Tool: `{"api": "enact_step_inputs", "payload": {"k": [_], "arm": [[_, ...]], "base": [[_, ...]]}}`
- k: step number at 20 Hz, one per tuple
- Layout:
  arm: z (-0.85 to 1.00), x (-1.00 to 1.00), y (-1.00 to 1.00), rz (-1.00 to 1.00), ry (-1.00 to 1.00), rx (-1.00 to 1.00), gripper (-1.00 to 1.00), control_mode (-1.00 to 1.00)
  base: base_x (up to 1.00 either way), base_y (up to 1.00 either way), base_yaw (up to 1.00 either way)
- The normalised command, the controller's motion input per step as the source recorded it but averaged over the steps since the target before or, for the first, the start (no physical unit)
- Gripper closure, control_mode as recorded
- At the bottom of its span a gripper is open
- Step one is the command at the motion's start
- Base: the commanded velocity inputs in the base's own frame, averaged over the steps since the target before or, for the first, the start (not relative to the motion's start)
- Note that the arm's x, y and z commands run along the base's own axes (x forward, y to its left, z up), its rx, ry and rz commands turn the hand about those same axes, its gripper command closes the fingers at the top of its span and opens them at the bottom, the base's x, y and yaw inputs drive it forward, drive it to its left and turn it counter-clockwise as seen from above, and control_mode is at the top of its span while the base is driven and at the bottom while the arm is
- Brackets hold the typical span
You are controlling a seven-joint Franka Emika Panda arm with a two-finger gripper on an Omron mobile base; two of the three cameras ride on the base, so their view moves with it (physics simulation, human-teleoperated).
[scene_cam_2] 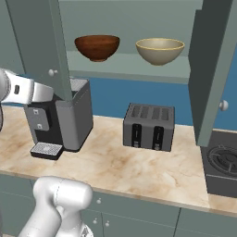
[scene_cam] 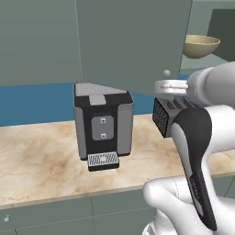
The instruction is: Move the bowls from the cabinet to the plates on the dining table.
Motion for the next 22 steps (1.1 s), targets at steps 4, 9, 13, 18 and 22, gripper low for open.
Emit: {"api": "enact_step_inputs", "payload": {"k": [4, 9, 13, 18, 22], "arm": [[0.00, 0.00, -0.24, 0.07, 0.00, 0.00, -1.00, -1.00], [0.00, -0.02, -0.34, 0.13, 0.00, 0.00, -1.00, -1.00], [0.01, -0.01, -0.34, 0.19, 0.00, 0.00, -1.00, -1.00], [0.03, 0.02, -0.25, 0.19, 0.00, 0.00, -1.00, -1.00], [0.10, 0.13, -0.19, 0.16, 0.00, 0.01, -1.00, -1.00]], "base": [[0.00, 0.00, 0.00], [0.00, 0.00, 0.00], [0.00, 0.00, 0.00], [0.00, 0.00, 0.00], [0.00, 0.00, 0.00]]}}
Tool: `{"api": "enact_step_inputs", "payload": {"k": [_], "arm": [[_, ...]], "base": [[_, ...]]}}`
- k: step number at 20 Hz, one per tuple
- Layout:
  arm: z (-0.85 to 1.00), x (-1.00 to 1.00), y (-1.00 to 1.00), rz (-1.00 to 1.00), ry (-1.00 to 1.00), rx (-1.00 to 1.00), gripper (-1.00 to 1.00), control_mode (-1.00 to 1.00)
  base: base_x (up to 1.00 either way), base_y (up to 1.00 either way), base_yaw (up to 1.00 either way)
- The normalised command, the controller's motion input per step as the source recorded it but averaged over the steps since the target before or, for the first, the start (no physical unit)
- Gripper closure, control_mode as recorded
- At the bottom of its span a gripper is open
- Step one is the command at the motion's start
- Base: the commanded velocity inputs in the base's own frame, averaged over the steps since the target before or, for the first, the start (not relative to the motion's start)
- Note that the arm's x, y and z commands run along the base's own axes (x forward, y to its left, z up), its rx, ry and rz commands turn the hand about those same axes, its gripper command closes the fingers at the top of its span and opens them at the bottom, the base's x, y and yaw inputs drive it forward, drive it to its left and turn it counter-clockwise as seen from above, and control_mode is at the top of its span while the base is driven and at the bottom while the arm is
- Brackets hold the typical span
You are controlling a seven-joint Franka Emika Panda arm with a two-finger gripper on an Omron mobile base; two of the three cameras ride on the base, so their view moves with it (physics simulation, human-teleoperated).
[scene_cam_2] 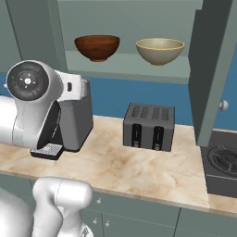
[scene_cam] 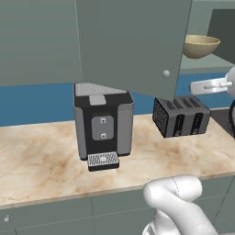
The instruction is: Move the bowls from the cabinet to the plates on the dining table.
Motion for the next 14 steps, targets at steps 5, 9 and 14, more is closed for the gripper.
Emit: {"api": "enact_step_inputs", "payload": {"k": [5, 9, 14], "arm": [[0.17, 0.20, -0.16, 0.13, 0.00, 0.00, -1.00, -1.00], [0.15, 0.24, -0.13, 0.11, 0.00, 0.00, -1.00, -1.00], [0.04, 0.33, -0.08, 0.09, 0.01, 0.00, -1.00, -1.00]], "base": [[0.00, 0.00, 0.00], [0.00, 0.00, 0.00], [0.00, 0.00, 0.00]]}}
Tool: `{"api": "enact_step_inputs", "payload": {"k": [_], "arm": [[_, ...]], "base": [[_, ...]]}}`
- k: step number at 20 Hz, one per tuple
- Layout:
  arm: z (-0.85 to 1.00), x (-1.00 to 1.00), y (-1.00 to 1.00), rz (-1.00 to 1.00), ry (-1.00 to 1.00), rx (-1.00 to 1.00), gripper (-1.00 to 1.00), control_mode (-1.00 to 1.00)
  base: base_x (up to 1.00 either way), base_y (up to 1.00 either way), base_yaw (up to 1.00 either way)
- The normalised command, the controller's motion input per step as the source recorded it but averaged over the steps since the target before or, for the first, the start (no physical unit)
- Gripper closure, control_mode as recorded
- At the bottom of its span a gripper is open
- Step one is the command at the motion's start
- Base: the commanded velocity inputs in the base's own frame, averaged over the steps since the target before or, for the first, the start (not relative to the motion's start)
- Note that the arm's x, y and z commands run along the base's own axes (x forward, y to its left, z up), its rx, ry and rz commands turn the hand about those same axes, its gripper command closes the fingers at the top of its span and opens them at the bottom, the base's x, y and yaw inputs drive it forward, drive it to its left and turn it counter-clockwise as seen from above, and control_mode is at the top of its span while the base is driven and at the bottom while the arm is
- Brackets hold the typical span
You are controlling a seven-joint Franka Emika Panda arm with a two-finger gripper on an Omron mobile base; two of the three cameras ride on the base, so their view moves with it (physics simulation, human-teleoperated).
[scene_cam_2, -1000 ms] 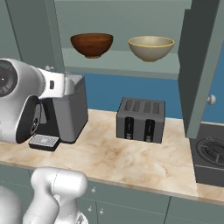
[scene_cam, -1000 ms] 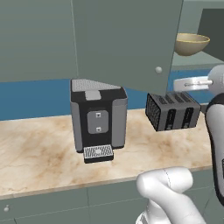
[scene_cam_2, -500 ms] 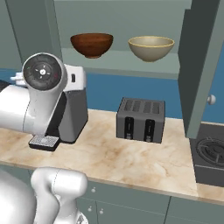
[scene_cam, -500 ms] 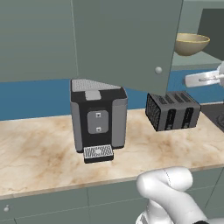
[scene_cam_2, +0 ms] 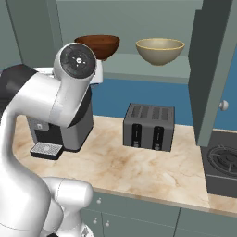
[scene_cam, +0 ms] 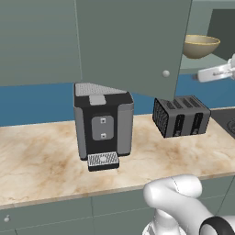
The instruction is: Move the bowls from the cabinet to the plates on the dining table.
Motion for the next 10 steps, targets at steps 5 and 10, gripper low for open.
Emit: {"api": "enact_step_inputs", "payload": {"k": [5, 10], "arm": [[0.00, 0.41, -0.07, 0.08, 0.03, 0.01, -1.00, -1.00], [0.00, 0.35, -0.08, 0.09, 0.01, 0.02, -1.00, -1.00]], "base": [[0.00, 0.00, 0.00], [0.00, 0.00, 0.00]]}}
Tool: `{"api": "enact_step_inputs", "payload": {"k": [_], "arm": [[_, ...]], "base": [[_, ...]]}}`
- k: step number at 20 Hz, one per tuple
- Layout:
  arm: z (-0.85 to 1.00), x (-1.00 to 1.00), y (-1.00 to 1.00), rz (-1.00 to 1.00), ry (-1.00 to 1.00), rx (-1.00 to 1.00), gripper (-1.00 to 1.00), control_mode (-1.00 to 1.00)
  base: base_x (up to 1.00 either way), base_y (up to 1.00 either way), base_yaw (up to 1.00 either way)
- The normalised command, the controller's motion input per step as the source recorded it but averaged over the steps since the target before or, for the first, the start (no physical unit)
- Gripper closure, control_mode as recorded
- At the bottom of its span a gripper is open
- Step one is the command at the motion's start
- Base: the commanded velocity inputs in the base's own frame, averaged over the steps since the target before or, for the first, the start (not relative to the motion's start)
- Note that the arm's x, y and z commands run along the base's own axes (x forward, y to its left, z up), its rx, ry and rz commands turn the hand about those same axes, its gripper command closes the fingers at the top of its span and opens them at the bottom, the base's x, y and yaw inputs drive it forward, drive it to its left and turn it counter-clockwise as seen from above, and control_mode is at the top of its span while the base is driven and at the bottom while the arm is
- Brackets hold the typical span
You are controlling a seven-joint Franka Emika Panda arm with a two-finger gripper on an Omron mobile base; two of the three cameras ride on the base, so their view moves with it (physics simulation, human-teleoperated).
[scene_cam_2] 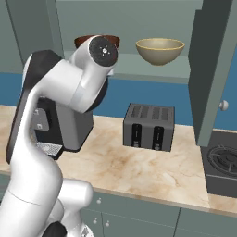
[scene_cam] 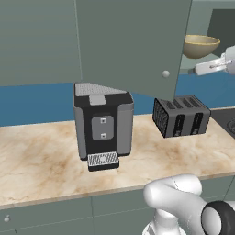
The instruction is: Move the bowls from the cabinet to the plates on the dining table.
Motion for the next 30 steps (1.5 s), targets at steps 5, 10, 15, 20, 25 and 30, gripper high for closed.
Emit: {"api": "enact_step_inputs", "payload": {"k": [5, 10, 15, 20, 25, 30], "arm": [[0.00, 0.27, -0.05, 0.10, 0.00, 0.02, -1.00, -1.00], [0.00, 0.25, 0.00, 0.11, 0.00, 0.01, -1.00, -1.00], [-0.03, 0.18, 0.08, 0.11, 0.00, 0.00, -1.00, -1.00], [-0.05, 0.11, 0.15, 0.10, 0.00, 0.00, -1.00, -1.00], [-0.04, 0.09, 0.14, 0.10, -0.04, 0.00, -1.00, -1.00], [0.00, 0.07, 0.13, 0.09, -0.04, 0.00, -1.00, -1.00]], "base": [[0.00, 0.00, 0.00], [0.00, 0.00, 0.00], [0.00, 0.00, 0.00], [0.00, 0.00, 0.00], [0.00, 0.00, 0.00], [0.00, 0.00, 0.00]]}}
